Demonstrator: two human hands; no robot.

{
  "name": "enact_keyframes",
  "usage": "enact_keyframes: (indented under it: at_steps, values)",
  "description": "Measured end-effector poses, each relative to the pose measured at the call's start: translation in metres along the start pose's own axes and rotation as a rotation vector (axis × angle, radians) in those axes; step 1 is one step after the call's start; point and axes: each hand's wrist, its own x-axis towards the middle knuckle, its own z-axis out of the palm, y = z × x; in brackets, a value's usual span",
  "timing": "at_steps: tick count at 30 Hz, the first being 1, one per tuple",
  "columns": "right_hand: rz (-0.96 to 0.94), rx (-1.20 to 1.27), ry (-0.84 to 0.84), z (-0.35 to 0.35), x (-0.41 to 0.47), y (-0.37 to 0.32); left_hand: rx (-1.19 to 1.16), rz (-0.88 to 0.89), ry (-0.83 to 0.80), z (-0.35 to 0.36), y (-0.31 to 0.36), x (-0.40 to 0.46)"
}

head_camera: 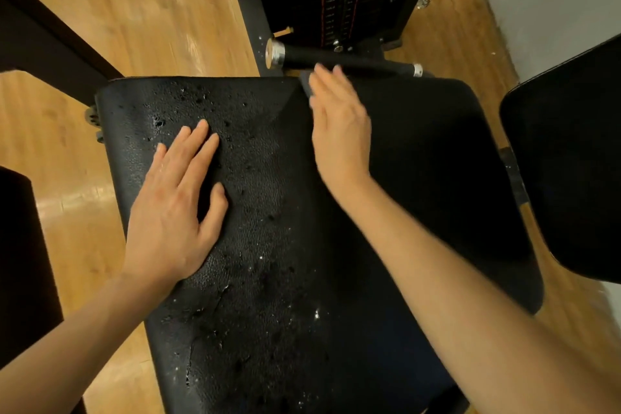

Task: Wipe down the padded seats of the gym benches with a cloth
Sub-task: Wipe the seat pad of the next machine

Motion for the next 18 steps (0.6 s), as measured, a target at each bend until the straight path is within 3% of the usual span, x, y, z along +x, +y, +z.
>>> enact_keyframes:
  at_steps: [4,8,10,16,18]
  values:
    - [-0.262,0.104,-0.214,-0.024,-0.070,0.012,-0.014,-0.008,-0.004,-0.001,0.001,0.000]
    - [-0.084,0.094,-0.085,0.007,0.020,0.001,-0.008,-0.014,-0.005,-0.002,0.002,-0.001]
    - [-0.032,0.061,-0.104,0.017,0.053,-0.007,-0.004,-0.017,-0.004,-0.002,0.003,0.000]
    - [-0.187,0.121,-0.164,-0.034,-0.046,0.026,-0.027,-0.022,-0.002,-0.001,0.001,-0.001]
    - [-0.163,0.109,-0.101,-0.022,-0.023,0.033,-0.030,-0.018,-0.003,-0.001,0.000,0.001]
